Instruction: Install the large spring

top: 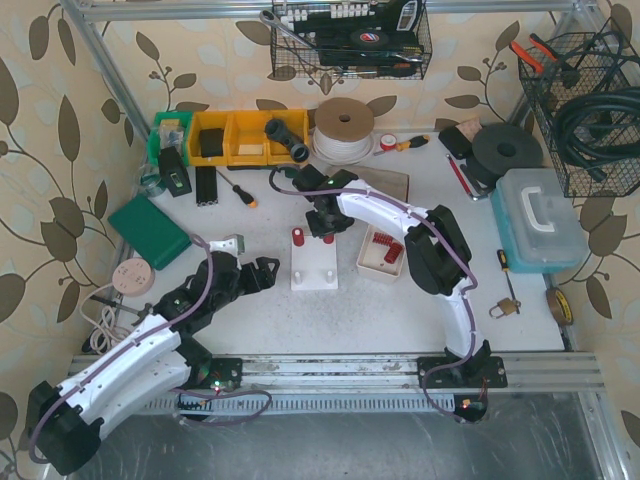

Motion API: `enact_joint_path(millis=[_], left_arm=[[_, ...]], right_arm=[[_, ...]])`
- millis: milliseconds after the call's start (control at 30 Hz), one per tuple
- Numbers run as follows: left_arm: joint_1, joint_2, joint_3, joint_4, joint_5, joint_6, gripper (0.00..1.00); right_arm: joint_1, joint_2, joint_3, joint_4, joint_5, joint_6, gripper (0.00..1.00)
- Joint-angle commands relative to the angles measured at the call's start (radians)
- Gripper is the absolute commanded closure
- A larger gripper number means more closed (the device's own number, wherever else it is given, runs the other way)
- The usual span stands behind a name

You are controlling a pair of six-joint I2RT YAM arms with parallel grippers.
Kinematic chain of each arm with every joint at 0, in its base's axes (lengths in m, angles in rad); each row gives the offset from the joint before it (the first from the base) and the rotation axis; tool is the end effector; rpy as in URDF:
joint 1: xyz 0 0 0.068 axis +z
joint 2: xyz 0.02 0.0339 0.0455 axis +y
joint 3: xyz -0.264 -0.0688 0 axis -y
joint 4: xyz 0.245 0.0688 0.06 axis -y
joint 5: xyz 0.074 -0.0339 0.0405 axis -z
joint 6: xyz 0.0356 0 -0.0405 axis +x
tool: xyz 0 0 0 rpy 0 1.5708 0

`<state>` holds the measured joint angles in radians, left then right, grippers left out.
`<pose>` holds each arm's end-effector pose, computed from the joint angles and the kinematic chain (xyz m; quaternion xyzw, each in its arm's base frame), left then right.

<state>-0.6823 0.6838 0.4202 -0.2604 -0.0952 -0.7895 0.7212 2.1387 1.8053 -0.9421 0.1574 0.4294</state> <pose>0.1281 -0.0997 0.2196 -0.0701 0.8626 -0.3046 0.3977 0.3378 0.2896 0.2081 -0.1319 0.9773 0.0145 0.1654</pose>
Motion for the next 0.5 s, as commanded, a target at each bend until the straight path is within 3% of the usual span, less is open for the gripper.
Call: enact_joint_path(millis=[0, 167, 467], left_arm=[[-0.006, 0.013, 0.022, 0.023, 0.009, 0.015, 0.09], [-0.007, 0.021, 0.025, 0.021, 0.013, 0.015, 0.09], [-0.006, 0.047, 0.044, 0.009, 0.033, 0.022, 0.09]], right_arm=[[-0.004, -0.004, -0.019, -0.003, 0.013, 0.011, 0.74], [-0.005, -0.038, -0.056, 0.021, 0.036, 0.021, 0.53], [-0.006, -0.191, -0.173, 0.137, 0.065, 0.031, 0.49]])
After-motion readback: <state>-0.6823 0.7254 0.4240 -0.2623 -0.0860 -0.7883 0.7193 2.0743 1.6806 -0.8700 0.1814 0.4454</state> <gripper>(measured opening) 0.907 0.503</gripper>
